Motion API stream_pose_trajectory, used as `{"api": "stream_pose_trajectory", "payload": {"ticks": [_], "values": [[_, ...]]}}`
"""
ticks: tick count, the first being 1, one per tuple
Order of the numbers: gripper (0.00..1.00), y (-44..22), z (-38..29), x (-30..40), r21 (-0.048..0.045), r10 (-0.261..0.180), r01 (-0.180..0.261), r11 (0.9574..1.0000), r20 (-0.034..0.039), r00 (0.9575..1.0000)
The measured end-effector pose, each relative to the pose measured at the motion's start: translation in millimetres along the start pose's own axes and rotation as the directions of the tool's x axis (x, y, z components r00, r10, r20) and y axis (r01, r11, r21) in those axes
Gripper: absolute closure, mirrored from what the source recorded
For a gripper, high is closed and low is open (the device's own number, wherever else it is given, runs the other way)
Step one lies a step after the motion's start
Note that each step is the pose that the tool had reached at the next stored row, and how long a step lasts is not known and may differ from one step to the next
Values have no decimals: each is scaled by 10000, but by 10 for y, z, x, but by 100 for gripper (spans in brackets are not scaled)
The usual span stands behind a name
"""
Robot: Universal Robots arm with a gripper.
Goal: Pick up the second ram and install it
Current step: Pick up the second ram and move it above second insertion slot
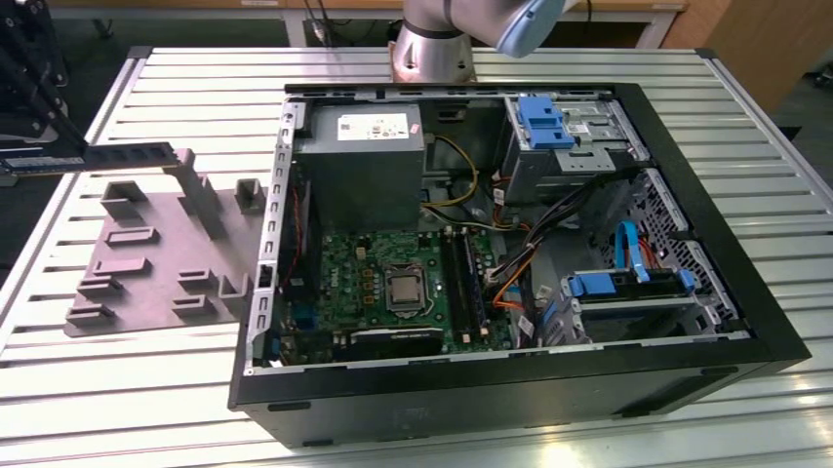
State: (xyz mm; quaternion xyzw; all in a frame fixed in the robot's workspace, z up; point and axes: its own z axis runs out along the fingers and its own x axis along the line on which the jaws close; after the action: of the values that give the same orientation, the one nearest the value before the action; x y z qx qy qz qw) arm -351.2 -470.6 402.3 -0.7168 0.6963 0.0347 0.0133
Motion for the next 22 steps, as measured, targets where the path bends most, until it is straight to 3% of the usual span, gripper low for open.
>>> {"api": "stream_pose_trajectory", "payload": {"ticks": [22], "values": [[89, -223, -7, 6, 0, 0, 0, 10000, 0, 10000]]}}
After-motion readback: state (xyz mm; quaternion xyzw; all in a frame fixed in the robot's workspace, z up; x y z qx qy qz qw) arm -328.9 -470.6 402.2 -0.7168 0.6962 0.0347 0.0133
